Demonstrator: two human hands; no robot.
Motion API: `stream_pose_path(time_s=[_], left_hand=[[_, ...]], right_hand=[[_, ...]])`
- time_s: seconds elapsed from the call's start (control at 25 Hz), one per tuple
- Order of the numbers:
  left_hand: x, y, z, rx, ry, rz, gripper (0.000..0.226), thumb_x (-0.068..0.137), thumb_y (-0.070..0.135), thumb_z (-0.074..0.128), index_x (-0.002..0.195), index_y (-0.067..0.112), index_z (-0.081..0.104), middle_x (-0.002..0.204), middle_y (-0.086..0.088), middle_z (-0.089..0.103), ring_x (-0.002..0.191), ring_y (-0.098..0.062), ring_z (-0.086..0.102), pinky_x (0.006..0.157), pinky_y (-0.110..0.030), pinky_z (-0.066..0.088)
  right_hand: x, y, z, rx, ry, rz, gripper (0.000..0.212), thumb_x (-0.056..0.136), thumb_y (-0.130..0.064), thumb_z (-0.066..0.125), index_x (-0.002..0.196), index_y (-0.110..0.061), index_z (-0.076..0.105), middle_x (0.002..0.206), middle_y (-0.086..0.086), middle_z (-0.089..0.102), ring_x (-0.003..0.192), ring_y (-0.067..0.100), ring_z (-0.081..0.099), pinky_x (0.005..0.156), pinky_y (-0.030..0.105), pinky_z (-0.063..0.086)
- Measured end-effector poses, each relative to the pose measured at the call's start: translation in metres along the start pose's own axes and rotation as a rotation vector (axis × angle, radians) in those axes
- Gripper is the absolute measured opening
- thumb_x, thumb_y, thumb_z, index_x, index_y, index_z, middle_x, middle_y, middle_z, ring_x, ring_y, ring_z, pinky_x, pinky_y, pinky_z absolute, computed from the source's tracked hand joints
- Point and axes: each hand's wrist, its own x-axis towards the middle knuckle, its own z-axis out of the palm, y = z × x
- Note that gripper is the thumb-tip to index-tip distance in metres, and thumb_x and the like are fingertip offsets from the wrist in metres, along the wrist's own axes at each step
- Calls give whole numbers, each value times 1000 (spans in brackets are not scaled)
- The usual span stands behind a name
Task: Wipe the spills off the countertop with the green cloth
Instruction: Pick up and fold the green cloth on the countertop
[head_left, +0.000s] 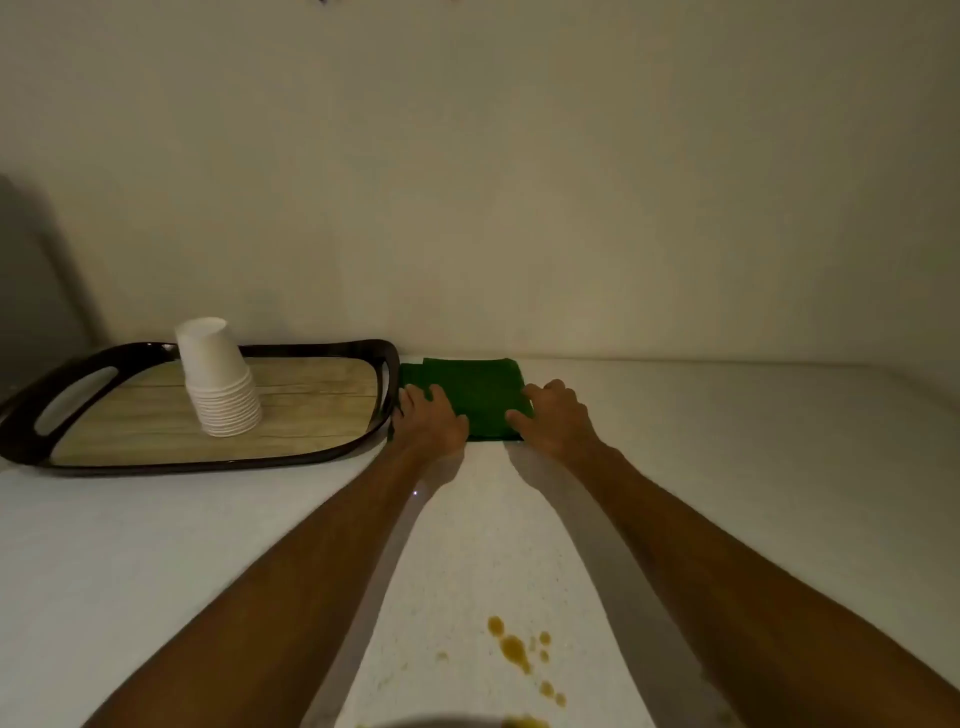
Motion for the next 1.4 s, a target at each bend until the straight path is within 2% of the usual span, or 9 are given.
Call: stream_pose_path(time_s=[0.24, 0.56, 0.8, 0.88, 0.96, 1.04, 1.12, 1.32, 1.4], left_hand=[[17, 0, 9, 26, -37, -87, 71, 102, 39, 37, 154, 3, 4, 159, -33, 3, 147, -47, 8, 119, -54, 14], [34, 2, 16, 248, 65, -11, 32, 92, 18, 56, 122, 5, 52, 133, -23, 51, 126, -36, 45, 108, -42, 34], [38, 3, 2, -134, 115, -55, 23, 89, 5, 59, 111, -1, 63, 115, -20, 63, 112, -36, 59, 94, -44, 53], [35, 2, -5, -195, 83, -48, 7, 89, 9, 58, 92, 8, 64, 96, -10, 62, 92, -26, 62, 87, -39, 56], [29, 2, -12, -240, 30, -66, 17, 91, 10, 56, 75, 14, 54, 79, -3, 53, 71, -17, 55, 77, -35, 55], [19, 1, -20, -313, -32, -81, 10, 92, 10, 54, 90, 4, 61, 87, -8, 56, 73, -18, 54, 70, -32, 52], [8, -2, -26, -395, -89, -63, 23, 93, 7, 51, 111, -1, 64, 97, -11, 57, 80, -19, 56, 70, -30, 48], [-51, -14, -41, -573, -126, -7, 26, 92, -1, 48, 112, 1, 65, 87, 1, 59, 86, -19, 62, 55, -16, 45], [-86, -22, -47, -644, -101, 3, 36, 90, -4, 50, 125, 2, 59, 97, 7, 58, 90, -13, 61, 59, -8, 48]], right_hand=[[32, -11, 18, -66, -22, 25, 36, 104, -36, 47, 126, -9, 57, 125, 18, 61, 117, 37, 55, 97, 44, 45], [53, -8, 23, 61, -22, 85, 30, 100, -6, 52, 128, 0, 61, 131, 19, 63, 121, 34, 59, 101, 38, 47], [47, -8, 8, 371, -53, 229, 36, 96, -1, 57, 131, -2, 67, 135, 16, 65, 123, 29, 62, 97, 29, 49], [41, -8, 6, 454, -68, 276, 34, 97, -2, 54, 129, -1, 68, 131, 17, 66, 115, 29, 63, 91, 29, 51], [31, -6, 4, 564, -83, 323, 35, 97, -1, 51, 128, 0, 67, 128, 19, 65, 107, 28, 63, 95, 34, 55], [19, -6, -1, 658, -93, 317, 41, 95, 4, 49, 131, -2, 66, 132, 19, 63, 113, 29, 62, 102, 42, 55], [6, -9, -11, 737, -91, 281, 47, 92, 10, 47, 133, -4, 66, 136, 20, 61, 121, 32, 61, 106, 46, 52], [-47, -19, -37, 855, -78, 200, 55, 87, 19, 48, 132, -7, 66, 135, 16, 61, 118, 34, 64, 101, 47, 56], [-77, -24, -45, 866, -96, 150, 59, 85, 22, 50, 133, -9, 65, 137, 16, 58, 116, 34, 64, 98, 47, 58]])
